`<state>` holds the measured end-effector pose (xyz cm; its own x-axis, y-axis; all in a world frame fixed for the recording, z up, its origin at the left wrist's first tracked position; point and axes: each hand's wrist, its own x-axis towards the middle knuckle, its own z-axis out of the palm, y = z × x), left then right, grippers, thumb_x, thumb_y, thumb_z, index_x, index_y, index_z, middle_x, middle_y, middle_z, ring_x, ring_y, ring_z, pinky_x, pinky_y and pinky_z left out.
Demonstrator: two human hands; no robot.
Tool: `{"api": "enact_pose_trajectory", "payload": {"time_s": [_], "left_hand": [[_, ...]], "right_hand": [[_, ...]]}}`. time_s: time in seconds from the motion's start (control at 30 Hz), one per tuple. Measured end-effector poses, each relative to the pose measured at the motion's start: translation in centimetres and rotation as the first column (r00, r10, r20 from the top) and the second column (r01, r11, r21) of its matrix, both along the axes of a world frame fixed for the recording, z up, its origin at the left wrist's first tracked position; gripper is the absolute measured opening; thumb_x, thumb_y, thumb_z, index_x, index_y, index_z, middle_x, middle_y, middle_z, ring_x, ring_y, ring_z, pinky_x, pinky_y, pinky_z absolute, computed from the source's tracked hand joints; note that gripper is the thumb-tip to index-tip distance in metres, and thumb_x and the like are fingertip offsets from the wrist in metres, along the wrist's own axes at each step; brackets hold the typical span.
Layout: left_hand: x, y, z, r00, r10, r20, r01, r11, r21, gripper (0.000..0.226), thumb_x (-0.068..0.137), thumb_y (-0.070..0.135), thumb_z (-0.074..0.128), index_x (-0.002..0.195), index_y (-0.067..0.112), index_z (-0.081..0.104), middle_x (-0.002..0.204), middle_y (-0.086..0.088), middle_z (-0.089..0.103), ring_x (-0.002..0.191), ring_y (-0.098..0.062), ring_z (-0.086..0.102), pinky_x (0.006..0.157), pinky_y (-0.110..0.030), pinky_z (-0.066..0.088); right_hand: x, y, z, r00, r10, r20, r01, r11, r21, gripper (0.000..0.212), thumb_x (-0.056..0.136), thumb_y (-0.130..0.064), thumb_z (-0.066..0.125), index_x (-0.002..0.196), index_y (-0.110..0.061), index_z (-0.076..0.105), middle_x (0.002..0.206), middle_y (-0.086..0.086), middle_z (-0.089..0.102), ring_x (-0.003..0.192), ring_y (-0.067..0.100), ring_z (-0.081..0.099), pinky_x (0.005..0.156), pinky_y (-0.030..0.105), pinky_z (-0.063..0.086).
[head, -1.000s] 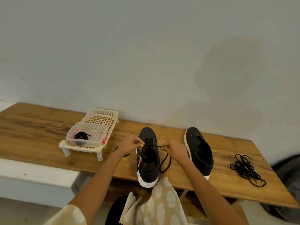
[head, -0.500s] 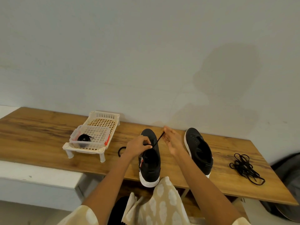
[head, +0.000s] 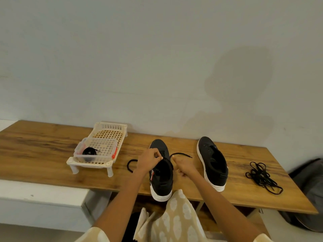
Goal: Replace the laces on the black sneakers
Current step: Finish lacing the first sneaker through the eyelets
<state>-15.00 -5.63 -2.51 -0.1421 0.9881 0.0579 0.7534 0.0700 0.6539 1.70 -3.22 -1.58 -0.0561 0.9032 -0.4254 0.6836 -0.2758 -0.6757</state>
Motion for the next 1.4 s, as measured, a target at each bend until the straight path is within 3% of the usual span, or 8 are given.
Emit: {"api": "enact_pose_trajectory", "payload": {"time_s": [0.1,0.27,0.43,0.57,0.8,1.03,1.2,1.4], "left_hand": [[0.2,-0.1,0.1,1.000,0.013,-0.006,-0.013,1.000,-0.014,0.010,0.087,0.031,0.064,0.079,0.027,0.061,0.085,0.009,0.062,0.082,-0.009,0.058,0.069,-0.029,0.048],[0.4,-0.5,0.2,0.998,0.047,0.046,-0.046,0.999,-0.016,0.009,0.086,0.029,0.066,0.079,0.026,0.061,0.080,0.009,0.062,0.079,-0.009,0.057,0.066,-0.026,0.045],[0.1,-0.1,0.7,0.982,0.046,0.186,-0.035,0.997,-0.062,0.005,0.085,0.018,0.068,0.086,0.014,0.071,0.074,0.000,0.065,0.061,-0.011,0.056,0.061,-0.026,0.048],[-1.1,0.3,0.6,0.957,0.032,0.289,0.002,0.993,-0.118,0.009,0.087,0.010,0.065,0.092,0.006,0.072,0.063,-0.004,0.063,0.053,-0.014,0.057,0.057,-0.025,0.052],[-2.7,1.1,1.1,0.978,-0.206,-0.036,0.193,0.954,-0.231,0.026,0.095,0.027,0.055,0.075,0.011,0.060,0.069,-0.001,0.053,0.062,-0.013,0.046,0.059,-0.027,0.036],[-1.9,1.0,2.1,0.898,-0.125,0.422,0.157,0.987,-0.041,0.033,0.101,0.029,0.040,0.073,0.014,0.049,0.082,-0.012,0.051,0.082,-0.024,0.051,0.078,-0.033,0.038],[-0.4,1.5,3.8,0.954,-0.262,0.144,0.270,0.962,-0.040,0.037,0.102,0.037,0.034,0.070,0.021,0.044,0.073,-0.001,0.051,0.073,-0.021,0.053,0.068,-0.031,0.039],[-4.5,2.8,4.6,0.940,-0.269,-0.210,0.194,0.928,-0.318,0.043,0.101,0.044,0.025,0.099,0.015,0.055,0.106,-0.009,0.064,0.093,-0.024,0.058,0.084,-0.037,0.044]], "right_hand": [[-1.0,-0.7,-1.4,0.959,-0.090,-0.270,0.085,0.996,-0.031,0.041,0.090,-0.051,0.053,0.070,-0.015,0.048,0.061,0.001,0.044,0.049,0.011,0.040,0.047,0.021,0.034],[-2.5,-0.2,-0.9,0.863,-0.256,-0.435,0.230,0.967,-0.114,0.015,0.088,-0.022,0.066,0.077,-0.013,0.062,0.065,0.001,0.049,0.056,0.010,0.042,0.051,0.020,0.037],[-3.6,-0.5,-0.6,0.812,-0.151,-0.564,0.222,0.973,0.060,0.016,0.088,-0.013,0.064,0.102,-0.006,0.066,0.076,-0.003,0.059,0.065,0.005,0.051,0.053,0.012,0.041],[-3.5,-0.3,-0.4,0.887,0.050,-0.458,0.067,0.969,0.237,0.020,0.087,-0.017,0.066,0.104,-0.006,0.067,0.088,-0.001,0.067,0.079,0.006,0.060,0.067,0.012,0.048],[-3.0,1.9,0.7,0.919,0.395,-0.008,-0.367,0.862,0.348,0.015,0.088,-0.025,0.065,0.092,-0.014,0.073,0.083,-0.001,0.068,0.081,0.012,0.061,0.078,0.032,0.049],[-3.5,1.4,-0.2,0.911,0.403,0.091,-0.403,0.820,0.407,0.020,0.090,-0.023,0.060,0.102,-0.013,0.072,0.093,0.002,0.070,0.085,0.015,0.061,0.076,0.030,0.047],[-3.5,0.8,-1.2,0.928,0.363,0.088,-0.359,0.800,0.482,0.038,0.086,-0.037,0.064,0.058,-0.013,0.053,0.054,0.003,0.052,0.048,0.011,0.042,0.050,0.024,0.029],[-3.4,1.0,-1.6,0.944,0.287,-0.164,-0.202,0.893,0.402,0.025,0.095,-0.026,0.053,0.082,-0.012,0.070,0.070,-0.006,0.065,0.068,0.013,0.060,0.066,0.031,0.045]]}}
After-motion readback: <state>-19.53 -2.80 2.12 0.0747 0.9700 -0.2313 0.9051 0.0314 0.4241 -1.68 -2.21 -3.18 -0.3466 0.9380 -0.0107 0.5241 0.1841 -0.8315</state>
